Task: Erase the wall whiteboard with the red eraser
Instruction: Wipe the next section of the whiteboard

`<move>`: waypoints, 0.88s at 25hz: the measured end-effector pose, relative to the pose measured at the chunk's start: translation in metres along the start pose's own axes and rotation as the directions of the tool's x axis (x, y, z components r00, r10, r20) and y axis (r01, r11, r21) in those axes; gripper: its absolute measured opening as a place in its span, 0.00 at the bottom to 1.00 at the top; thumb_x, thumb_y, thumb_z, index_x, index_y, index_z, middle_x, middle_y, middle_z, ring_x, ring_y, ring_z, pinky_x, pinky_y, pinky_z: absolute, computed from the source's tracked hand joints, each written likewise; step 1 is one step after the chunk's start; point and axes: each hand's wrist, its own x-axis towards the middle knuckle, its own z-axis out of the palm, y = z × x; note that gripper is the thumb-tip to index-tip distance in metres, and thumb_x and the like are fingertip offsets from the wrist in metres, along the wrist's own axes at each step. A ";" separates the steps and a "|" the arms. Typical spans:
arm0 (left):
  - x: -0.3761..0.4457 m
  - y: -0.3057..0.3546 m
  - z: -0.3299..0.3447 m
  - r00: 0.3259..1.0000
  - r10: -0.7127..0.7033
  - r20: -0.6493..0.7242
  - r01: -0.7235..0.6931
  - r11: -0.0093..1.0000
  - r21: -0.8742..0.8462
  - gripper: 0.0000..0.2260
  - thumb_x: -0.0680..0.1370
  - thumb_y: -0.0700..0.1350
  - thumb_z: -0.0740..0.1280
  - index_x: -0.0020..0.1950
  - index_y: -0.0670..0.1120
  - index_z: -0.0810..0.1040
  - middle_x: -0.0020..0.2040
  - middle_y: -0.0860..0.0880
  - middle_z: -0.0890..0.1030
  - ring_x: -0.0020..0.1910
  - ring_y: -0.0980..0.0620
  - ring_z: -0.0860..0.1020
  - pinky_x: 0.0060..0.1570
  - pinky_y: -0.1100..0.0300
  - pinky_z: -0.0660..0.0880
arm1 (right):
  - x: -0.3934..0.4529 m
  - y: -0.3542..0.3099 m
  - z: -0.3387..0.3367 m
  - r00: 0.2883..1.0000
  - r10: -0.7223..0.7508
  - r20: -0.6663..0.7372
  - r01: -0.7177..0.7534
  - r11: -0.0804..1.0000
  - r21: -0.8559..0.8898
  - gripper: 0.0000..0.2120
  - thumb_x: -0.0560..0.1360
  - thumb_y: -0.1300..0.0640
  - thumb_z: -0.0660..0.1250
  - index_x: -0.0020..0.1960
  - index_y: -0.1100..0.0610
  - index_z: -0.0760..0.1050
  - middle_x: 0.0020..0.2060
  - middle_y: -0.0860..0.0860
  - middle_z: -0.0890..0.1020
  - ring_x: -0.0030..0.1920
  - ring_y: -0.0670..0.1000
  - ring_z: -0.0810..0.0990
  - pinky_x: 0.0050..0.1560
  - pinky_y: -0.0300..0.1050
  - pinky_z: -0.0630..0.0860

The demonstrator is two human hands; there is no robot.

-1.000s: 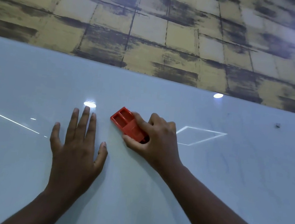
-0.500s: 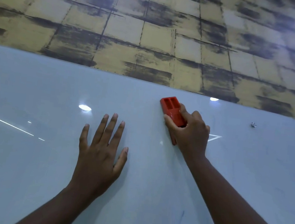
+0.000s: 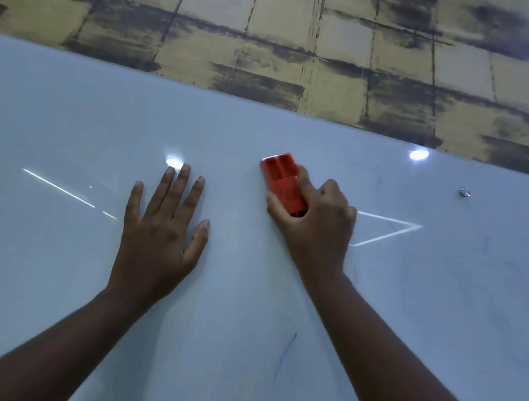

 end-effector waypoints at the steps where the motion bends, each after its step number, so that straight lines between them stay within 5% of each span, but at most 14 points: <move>1: 0.000 -0.001 0.000 1.000 0.001 0.004 0.000 1.000 -0.001 0.30 0.86 0.56 0.52 0.86 0.46 0.58 0.87 0.46 0.55 0.86 0.47 0.53 0.82 0.36 0.52 | -0.014 -0.011 0.002 0.999 -0.043 0.013 0.043 0.999 0.007 0.31 0.74 0.34 0.67 0.70 0.50 0.77 0.40 0.51 0.72 0.41 0.54 0.75 0.46 0.50 0.71; 10: -0.020 -0.005 -0.008 0.999 0.036 0.038 -0.035 0.999 -0.031 0.29 0.86 0.54 0.53 0.87 0.45 0.56 0.87 0.45 0.53 0.86 0.47 0.51 0.83 0.37 0.52 | -0.050 -0.013 -0.013 0.965 -0.241 0.099 0.246 0.968 -0.047 0.31 0.73 0.31 0.64 0.69 0.48 0.78 0.39 0.48 0.70 0.38 0.51 0.72 0.45 0.47 0.61; 16: -0.027 -0.004 -0.008 0.999 0.025 0.035 -0.023 0.999 -0.041 0.29 0.86 0.53 0.53 0.86 0.44 0.57 0.87 0.45 0.54 0.86 0.47 0.53 0.83 0.38 0.51 | -0.048 0.041 -0.040 1.000 0.017 0.019 -0.016 0.998 -0.062 0.31 0.72 0.33 0.67 0.70 0.48 0.78 0.38 0.50 0.70 0.37 0.51 0.72 0.45 0.51 0.69; 22: -0.038 0.001 -0.010 0.999 0.011 0.041 -0.010 0.999 -0.034 0.30 0.86 0.52 0.54 0.86 0.43 0.57 0.87 0.44 0.54 0.86 0.45 0.52 0.83 0.38 0.52 | -0.075 0.013 -0.029 0.989 0.148 -0.026 -0.148 0.989 -0.027 0.30 0.72 0.36 0.70 0.70 0.50 0.79 0.38 0.51 0.71 0.38 0.53 0.72 0.45 0.54 0.73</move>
